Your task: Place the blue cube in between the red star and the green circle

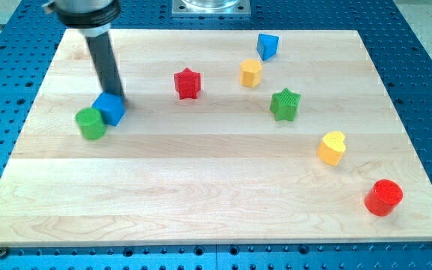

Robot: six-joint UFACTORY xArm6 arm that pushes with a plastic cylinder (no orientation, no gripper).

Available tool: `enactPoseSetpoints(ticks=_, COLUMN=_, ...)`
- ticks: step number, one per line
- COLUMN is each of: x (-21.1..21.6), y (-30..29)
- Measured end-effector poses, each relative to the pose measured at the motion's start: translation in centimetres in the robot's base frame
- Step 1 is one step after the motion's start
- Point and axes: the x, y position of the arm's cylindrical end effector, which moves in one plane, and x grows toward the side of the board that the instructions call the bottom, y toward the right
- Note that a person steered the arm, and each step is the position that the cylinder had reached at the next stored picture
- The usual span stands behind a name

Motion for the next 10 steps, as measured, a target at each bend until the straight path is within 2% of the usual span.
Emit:
enactPoseSetpoints(ticks=1, x=-1.0, y=-1.5)
enactPoseSetpoints(ticks=2, x=2.1, y=-6.4)
enactPoseSetpoints(ticks=3, x=7.1, y=-4.5)
enactPoseSetpoints(ticks=5, x=2.5, y=-1.0)
enactPoseSetpoints(ticks=6, x=0.9, y=1.3)
enactPoseSetpoints(ticks=7, x=2.1, y=8.1)
enactPoseSetpoints(ticks=8, x=10.2, y=14.6)
enactPoseSetpoints(ticks=9, x=10.3, y=6.5)
enactPoseSetpoints(ticks=10, x=8.2, y=3.6)
